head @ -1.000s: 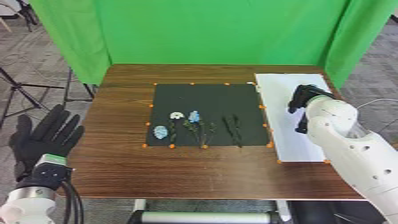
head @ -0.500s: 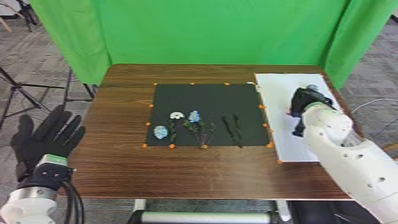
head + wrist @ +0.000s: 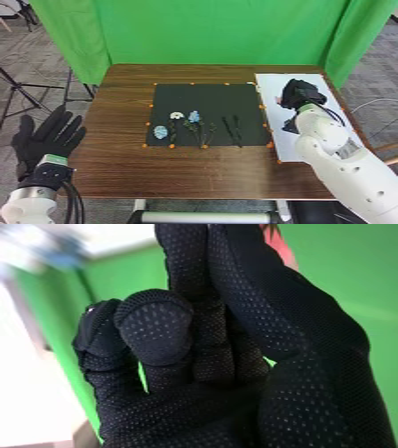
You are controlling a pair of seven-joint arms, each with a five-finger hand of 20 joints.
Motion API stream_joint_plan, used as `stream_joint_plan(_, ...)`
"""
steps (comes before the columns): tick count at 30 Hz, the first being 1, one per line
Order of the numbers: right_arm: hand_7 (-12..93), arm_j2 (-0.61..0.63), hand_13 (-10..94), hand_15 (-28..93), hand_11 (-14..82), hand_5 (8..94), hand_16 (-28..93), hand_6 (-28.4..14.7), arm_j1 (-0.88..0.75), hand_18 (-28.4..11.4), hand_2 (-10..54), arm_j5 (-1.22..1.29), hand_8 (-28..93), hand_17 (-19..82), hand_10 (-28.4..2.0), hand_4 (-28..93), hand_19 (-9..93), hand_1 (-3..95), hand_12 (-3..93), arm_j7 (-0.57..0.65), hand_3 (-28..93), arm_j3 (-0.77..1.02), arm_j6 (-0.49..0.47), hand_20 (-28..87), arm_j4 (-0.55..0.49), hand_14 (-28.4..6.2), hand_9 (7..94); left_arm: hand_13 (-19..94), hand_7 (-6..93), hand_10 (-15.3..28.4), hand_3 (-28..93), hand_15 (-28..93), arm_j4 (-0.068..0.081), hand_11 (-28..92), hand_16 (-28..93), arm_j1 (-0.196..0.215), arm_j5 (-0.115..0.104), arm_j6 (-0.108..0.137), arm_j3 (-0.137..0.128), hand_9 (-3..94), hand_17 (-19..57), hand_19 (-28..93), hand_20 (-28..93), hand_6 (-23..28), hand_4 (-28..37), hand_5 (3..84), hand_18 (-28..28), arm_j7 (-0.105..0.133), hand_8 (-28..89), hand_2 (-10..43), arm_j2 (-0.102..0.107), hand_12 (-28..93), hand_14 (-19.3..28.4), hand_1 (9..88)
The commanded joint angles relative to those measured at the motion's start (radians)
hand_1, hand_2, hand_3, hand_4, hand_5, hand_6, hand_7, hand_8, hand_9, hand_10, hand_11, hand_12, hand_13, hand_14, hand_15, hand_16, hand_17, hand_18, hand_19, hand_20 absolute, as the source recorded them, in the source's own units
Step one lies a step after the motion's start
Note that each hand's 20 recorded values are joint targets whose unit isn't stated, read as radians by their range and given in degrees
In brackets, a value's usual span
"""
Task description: Arrange flowers
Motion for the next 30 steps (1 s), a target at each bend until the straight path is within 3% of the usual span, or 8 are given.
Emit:
stream_joint_plan(1, 36, -0.090, 78, 67, 11.9, 77.9, 33, 0.8, 0.082, -24.0, -9.5, -0.017, 9, 39, -7.6, -28, 86, 61.6, 44.9, -0.075, 70, -0.116, -0.024, 40, -0.063, -7.7, 91.8, 21, 13.6, 13.3, 69, 36, 0.000, 22, -9, -0.004, 0.008, -0.005, -0.006, 31.0, -5.5, 29, 9, 6.8, -28.3, 39.7, 12.4, -0.018, -9, 12.1, 0.001, 8, 13.8, 25.9)
stream_joint_plan(11, 37, -0.189, 77, 67, 12.2, 77.0, 34, 0.1, 0.147, -24.2, -9.5, -0.066, 10, 38, -8.1, -28, 86, 61.4, 44.8, -0.092, 70, -0.272, -0.081, 40, -0.051, -7.7, 90.8, 21, 13.8, 13.4, 69, 36, 0.010, 22, -9, -0.028, 0.016, -0.012, 0.010, 31.0, -5.5, 29, 9, 6.7, -28.3, 39.6, 12.4, -0.025, -9, 12.1, 0.005, 8, 13.8, 25.9)
stream_joint_plan(14, 37, -0.204, 77, 67, 12.2, 76.9, 34, 0.0, 0.159, -24.3, -9.5, -0.063, 10, 39, -8.3, -28, 86, 61.5, 44.8, -0.090, 70, -0.291, -0.094, 40, -0.035, -7.6, 90.5, 21, 13.5, 13.3, 69, 35, 0.020, 22, -9, -0.043, 0.038, -0.030, 0.021, 31.0, -5.5, 29, 9, 6.7, -28.3, 39.6, 12.4, -0.041, -9, 12.2, 0.004, 8, 13.1, 26.0)
stream_joint_plan(21, 37, -0.218, 77, 66, 12.4, 76.9, 36, -0.1, 0.169, -24.4, -9.5, -0.086, 9, 38, -8.4, -28, 86, 61.7, 44.4, -0.089, 70, -0.328, -0.111, 39, 0.009, -7.5, 90.4, 22, 13.4, 12.8, 69, 33, 0.014, 22, -9, -0.034, 0.034, -0.024, 0.014, 31.0, -5.5, 28, 9, 6.6, -28.3, 39.5, 12.3, -0.036, -9, 12.4, 0.007, 8, 12.1, 26.0)
stream_joint_plan(30, 36, -0.244, 76, 64, 11.5, 74.6, 40, -0.3, 0.145, -24.4, -9.5, -0.123, 7, 38, -8.4, -28, 86, 61.7, 42.9, -0.093, 70, -0.332, -0.118, 39, 0.020, -7.1, 88.6, 22, 13.5, 12.7, 69, 32, 0.026, 22, -9, -0.081, 0.034, -0.026, 0.042, 31.0, -5.5, 29, 9, 6.4, -28.3, 39.4, 12.3, -0.046, -9, 12.4, 0.015, 8, 11.9, 26.0)
